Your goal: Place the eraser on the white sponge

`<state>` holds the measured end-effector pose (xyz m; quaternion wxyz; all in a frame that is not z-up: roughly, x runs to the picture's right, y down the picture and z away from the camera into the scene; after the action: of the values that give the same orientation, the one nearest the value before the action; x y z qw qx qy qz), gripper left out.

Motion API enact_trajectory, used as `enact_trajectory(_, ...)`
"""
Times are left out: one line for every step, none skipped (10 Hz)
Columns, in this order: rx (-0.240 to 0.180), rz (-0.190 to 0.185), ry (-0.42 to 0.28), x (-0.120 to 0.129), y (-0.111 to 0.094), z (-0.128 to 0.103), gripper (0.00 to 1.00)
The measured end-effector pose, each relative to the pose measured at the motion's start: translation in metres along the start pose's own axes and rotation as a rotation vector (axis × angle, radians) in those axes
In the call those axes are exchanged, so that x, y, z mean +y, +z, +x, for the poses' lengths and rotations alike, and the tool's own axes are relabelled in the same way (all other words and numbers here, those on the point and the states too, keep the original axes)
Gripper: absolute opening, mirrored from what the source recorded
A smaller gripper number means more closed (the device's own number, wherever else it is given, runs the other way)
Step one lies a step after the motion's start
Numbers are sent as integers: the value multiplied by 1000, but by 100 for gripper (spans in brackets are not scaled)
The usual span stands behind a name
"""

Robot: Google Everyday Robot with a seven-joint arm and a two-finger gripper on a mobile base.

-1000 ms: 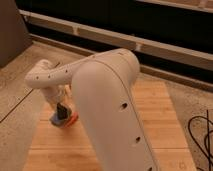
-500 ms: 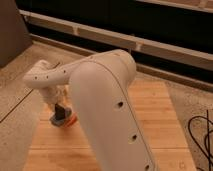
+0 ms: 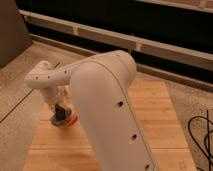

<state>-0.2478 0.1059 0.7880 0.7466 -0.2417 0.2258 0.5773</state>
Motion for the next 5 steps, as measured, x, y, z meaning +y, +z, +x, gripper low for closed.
enact_trajectory(-1, 1, -5, 0, 0, -1, 40)
enact_trajectory(-1, 1, -9, 0, 0, -1, 52)
enact_trajectory(0, 0, -9, 0, 0, -1, 60)
enact_trajectory(1, -2, -7, -1, 0, 0, 66)
enact_trajectory(1, -2, -6, -2, 0, 0, 66)
